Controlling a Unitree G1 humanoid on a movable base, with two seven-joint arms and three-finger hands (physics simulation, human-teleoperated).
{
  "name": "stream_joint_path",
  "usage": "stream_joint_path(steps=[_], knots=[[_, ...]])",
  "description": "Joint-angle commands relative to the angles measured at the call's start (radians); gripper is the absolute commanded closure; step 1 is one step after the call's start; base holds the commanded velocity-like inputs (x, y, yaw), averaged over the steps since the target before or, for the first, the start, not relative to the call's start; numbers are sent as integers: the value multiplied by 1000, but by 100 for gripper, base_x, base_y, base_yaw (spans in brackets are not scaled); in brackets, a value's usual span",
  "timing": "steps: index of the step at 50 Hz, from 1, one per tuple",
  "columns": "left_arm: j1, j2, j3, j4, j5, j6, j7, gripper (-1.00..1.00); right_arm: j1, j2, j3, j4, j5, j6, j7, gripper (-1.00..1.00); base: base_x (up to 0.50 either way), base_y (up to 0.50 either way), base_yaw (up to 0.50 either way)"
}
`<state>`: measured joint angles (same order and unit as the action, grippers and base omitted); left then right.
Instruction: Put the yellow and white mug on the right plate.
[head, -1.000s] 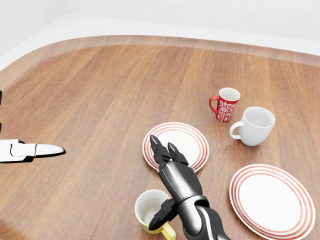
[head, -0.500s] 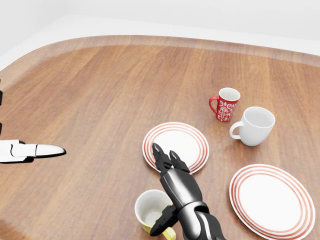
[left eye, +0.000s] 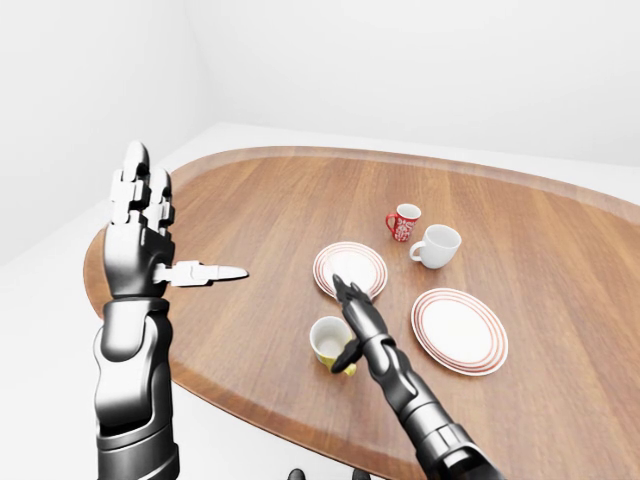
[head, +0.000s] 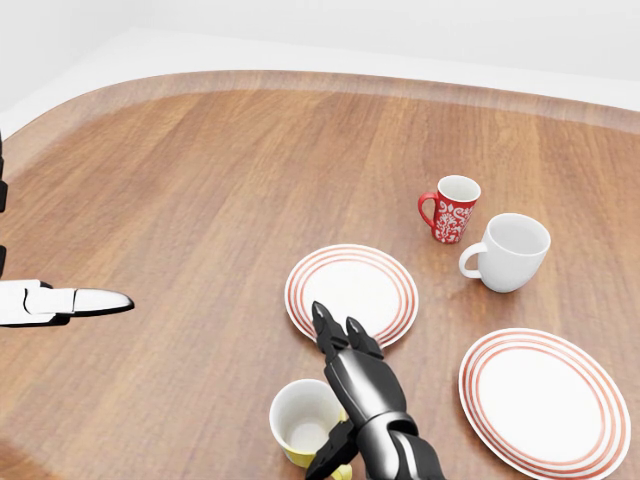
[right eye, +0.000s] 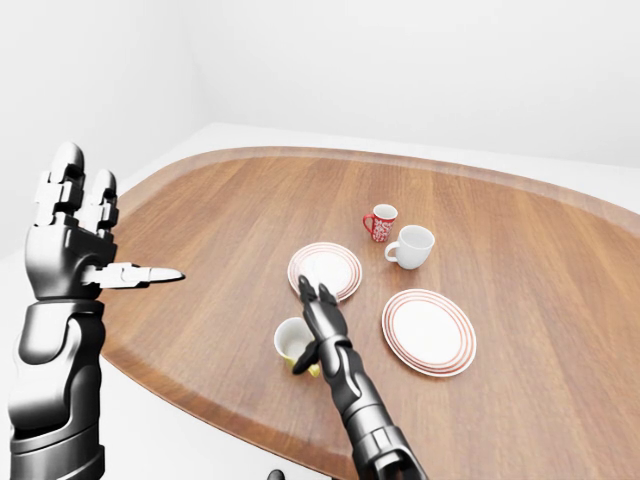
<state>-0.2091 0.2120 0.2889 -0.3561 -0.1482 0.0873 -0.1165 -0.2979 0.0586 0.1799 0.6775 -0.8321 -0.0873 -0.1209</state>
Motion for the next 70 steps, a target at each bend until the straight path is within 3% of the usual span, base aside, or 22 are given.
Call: stream_joint_path(steps=[1,48,49,50,51,70], knots=[[0,-1,0,-3,0,0,1,-100,-25,3,-1,74,-10,0,-28,-100,0,0,0],[4,-6,-7,-5,8,0,-4,-100,-85,19,0,255,-37,0,-91,-100,0,0,0],[3,-6,-7,-3,8,0,-4,-100,-85,19,-1,254,-35,0,-93,-70,0,0,0],[3,-6,-8,-3,8,0,-4,-100,-88,19,-2,258,-34,0,-97,4,0,0,0],[4,-7,-8,-3,9,0,-4,-100,-91,19,-3,262,-34,0,-100,95,0,0,0],[2,-7,-9,-6,8,0,-4,-100,-79,11,-8,213,-26,0,-73,100,0,0,0]])
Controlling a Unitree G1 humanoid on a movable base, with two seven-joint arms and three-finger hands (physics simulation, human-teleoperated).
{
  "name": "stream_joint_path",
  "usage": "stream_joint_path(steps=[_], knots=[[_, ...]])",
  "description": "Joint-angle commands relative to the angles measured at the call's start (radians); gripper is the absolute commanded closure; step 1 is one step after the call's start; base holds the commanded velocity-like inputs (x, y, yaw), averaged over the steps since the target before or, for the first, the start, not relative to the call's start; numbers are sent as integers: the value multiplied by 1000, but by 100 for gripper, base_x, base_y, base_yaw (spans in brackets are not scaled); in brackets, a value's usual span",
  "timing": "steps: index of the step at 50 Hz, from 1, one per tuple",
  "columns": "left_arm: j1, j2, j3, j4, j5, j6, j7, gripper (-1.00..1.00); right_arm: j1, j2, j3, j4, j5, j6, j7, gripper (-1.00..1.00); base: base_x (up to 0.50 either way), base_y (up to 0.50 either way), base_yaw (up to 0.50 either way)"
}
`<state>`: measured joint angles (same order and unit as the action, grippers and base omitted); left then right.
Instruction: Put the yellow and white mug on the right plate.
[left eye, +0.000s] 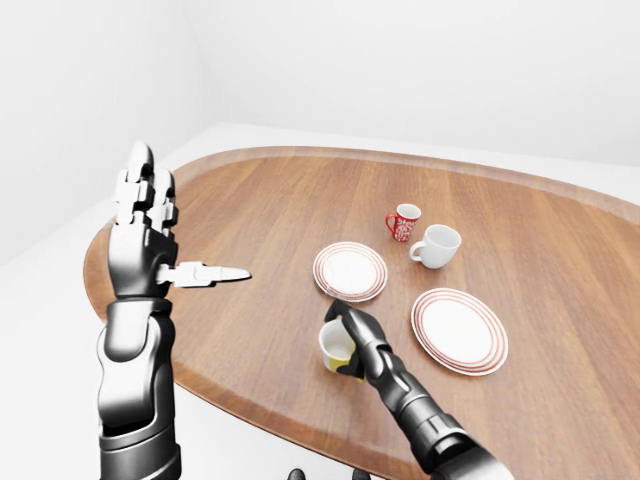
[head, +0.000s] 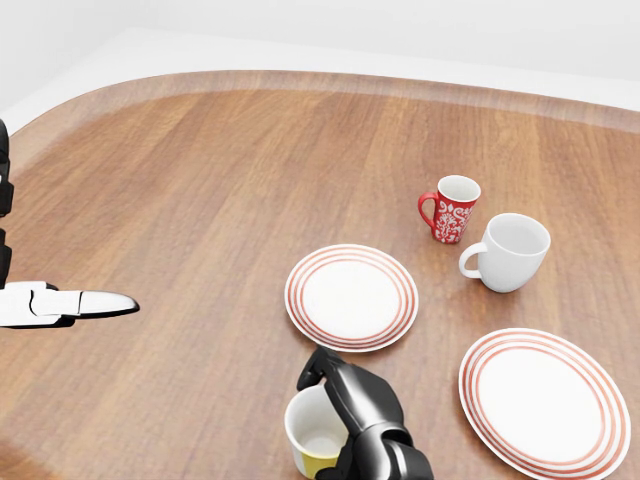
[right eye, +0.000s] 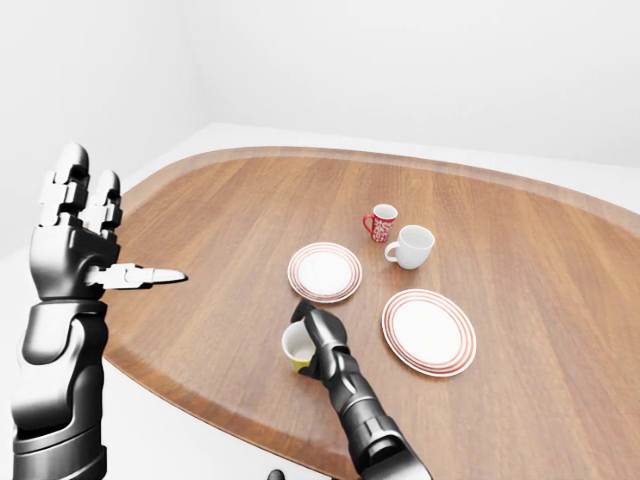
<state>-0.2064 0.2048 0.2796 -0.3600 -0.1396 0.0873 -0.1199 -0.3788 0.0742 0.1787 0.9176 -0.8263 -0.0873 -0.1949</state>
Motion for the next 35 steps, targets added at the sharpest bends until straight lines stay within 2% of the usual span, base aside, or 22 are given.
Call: stream_joint_path(steps=[1,13,25,35], knots=[[-1,0,0,-2,-1,0,0,-100,2,-4,-6,-29,-32,0,2,100,0,0,0],[0,1,2,1,-2,0,0,-100,4,-66,-63,-217,36,0,130,100,0,0,0],[2,-2,-4,2,4,0,-1,-100,-38,-141,-113,-232,84,0,163,100,0,0,0],[1,-4,-6,1,6,0,0,-100,-102,-216,-163,-127,128,0,141,100,0,0,0]])
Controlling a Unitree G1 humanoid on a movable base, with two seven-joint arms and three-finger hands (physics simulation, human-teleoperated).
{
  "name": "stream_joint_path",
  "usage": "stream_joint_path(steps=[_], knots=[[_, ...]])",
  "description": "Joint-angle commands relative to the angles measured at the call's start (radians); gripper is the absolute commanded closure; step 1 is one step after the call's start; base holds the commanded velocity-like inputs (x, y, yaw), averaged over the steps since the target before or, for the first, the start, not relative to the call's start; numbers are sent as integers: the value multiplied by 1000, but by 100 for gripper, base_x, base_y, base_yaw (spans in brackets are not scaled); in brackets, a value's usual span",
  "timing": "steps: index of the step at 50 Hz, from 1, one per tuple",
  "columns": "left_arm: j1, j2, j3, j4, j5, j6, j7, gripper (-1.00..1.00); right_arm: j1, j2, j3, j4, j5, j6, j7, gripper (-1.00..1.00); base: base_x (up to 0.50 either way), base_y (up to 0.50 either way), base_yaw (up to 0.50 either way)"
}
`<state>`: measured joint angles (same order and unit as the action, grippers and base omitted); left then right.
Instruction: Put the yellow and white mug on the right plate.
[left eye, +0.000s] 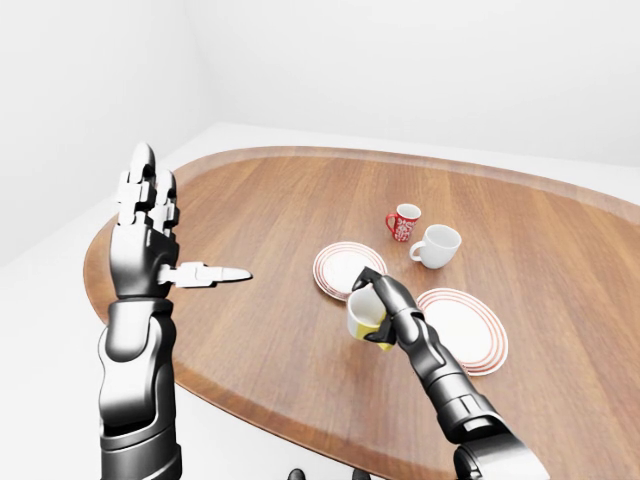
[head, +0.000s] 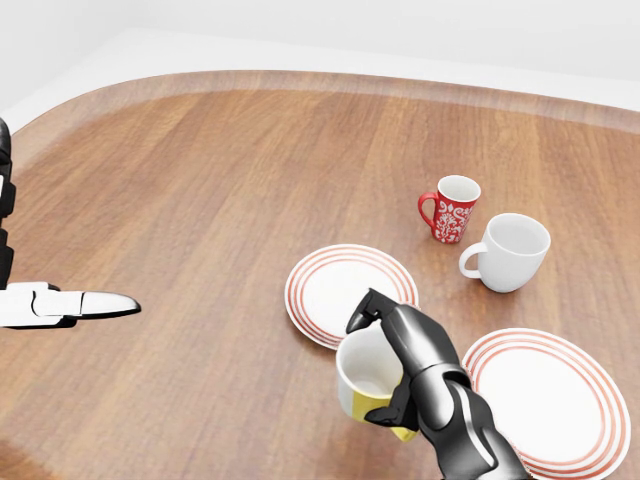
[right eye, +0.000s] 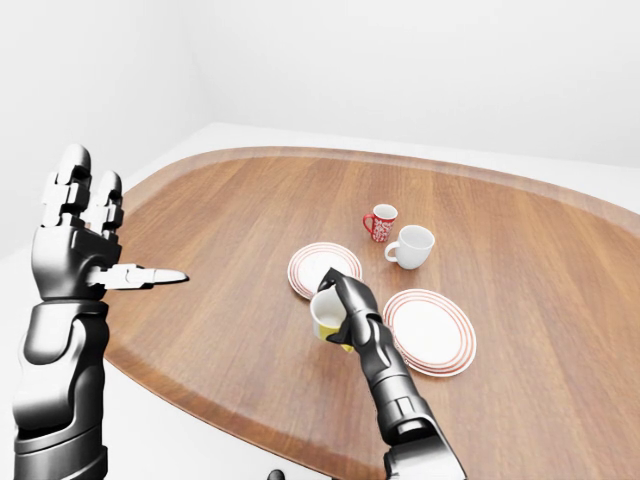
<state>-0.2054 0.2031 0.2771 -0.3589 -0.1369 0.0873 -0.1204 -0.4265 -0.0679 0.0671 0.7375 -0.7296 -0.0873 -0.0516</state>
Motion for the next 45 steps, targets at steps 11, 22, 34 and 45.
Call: stream_joint_path(steps=[11,22,34,45], knots=[[9,-11,-15,0,15,0,-2,-100,-141,-165,-93,225,91,0,-52,100,0,0,0],[11,-17,-21,-4,20,0,-4,-100,-205,-238,-111,375,130,0,-94,100,0,0,0],[4,-10,-11,0,15,0,-5,-100,-236,-293,-124,458,156,0,-121,100,0,0,0],[7,-12,-14,-4,16,0,-3,-100,-236,-332,-138,497,177,0,-132,100,0,0,0]])
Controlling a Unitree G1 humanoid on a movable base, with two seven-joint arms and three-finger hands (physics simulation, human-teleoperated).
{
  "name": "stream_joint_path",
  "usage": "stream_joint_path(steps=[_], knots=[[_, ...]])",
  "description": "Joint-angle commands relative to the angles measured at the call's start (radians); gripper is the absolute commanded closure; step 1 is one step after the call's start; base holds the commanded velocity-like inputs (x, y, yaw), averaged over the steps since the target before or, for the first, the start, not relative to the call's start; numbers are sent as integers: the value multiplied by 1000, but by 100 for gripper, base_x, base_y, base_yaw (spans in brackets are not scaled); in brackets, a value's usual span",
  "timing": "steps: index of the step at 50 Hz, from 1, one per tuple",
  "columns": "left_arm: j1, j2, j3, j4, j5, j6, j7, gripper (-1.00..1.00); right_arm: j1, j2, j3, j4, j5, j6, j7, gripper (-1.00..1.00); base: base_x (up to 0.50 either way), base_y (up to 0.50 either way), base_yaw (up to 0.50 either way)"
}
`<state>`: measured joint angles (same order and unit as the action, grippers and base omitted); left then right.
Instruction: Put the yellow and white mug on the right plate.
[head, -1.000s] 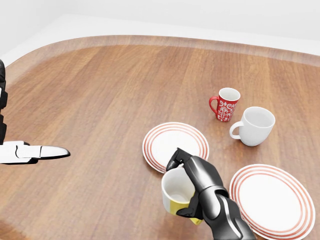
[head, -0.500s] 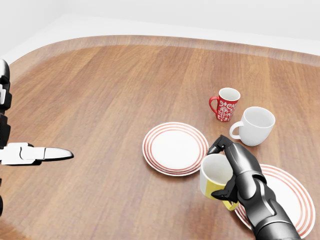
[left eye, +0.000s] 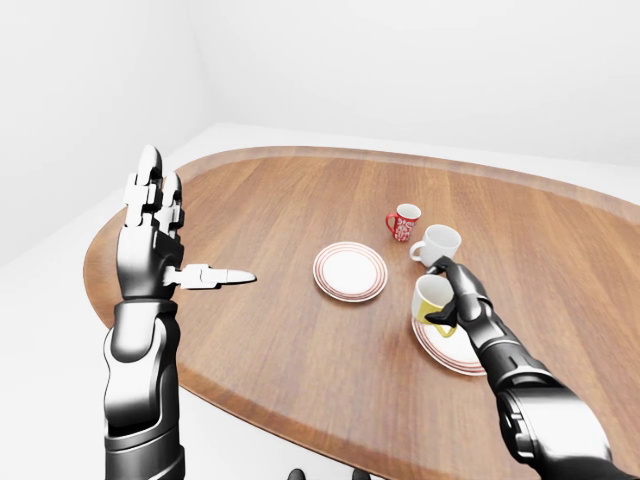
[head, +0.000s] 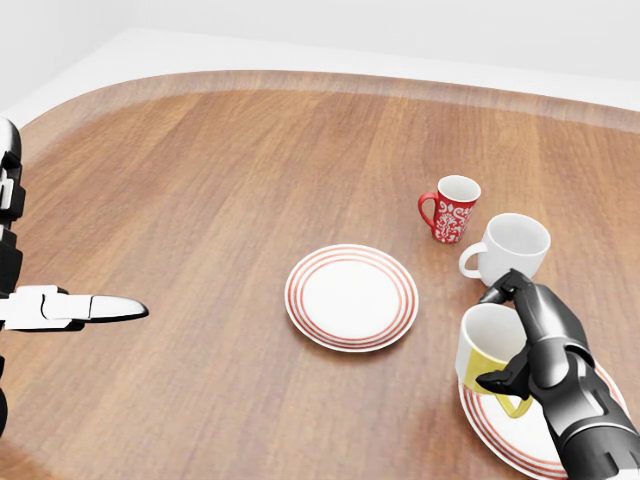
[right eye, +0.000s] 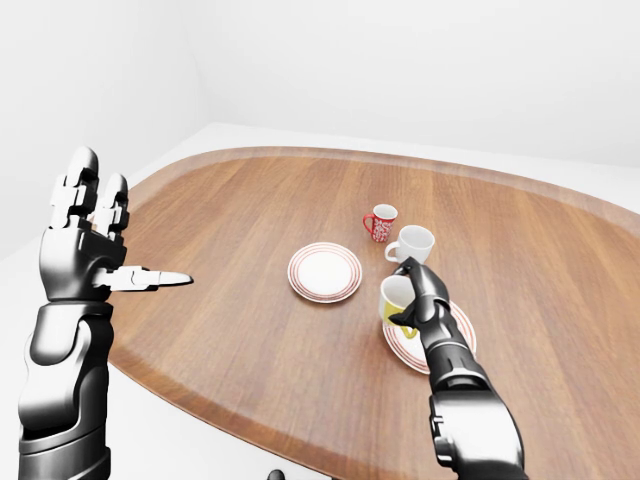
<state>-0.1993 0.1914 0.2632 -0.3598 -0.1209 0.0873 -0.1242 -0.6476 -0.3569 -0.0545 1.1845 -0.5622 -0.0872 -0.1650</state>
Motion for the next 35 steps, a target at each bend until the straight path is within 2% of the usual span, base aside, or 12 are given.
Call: stream_joint_path(steps=[1,17,35], knots=[[1,-1,0,0,1,0,1,-100,-15,-46,-16,50,11,0,-19,100,0,0,0],[1,-2,-4,-2,6,0,-2,-100,-29,-96,-38,88,45,0,-22,100,0,0,0],[1,-4,-7,1,9,0,-2,-100,-45,-114,-44,131,27,0,-78,100,0,0,0]])
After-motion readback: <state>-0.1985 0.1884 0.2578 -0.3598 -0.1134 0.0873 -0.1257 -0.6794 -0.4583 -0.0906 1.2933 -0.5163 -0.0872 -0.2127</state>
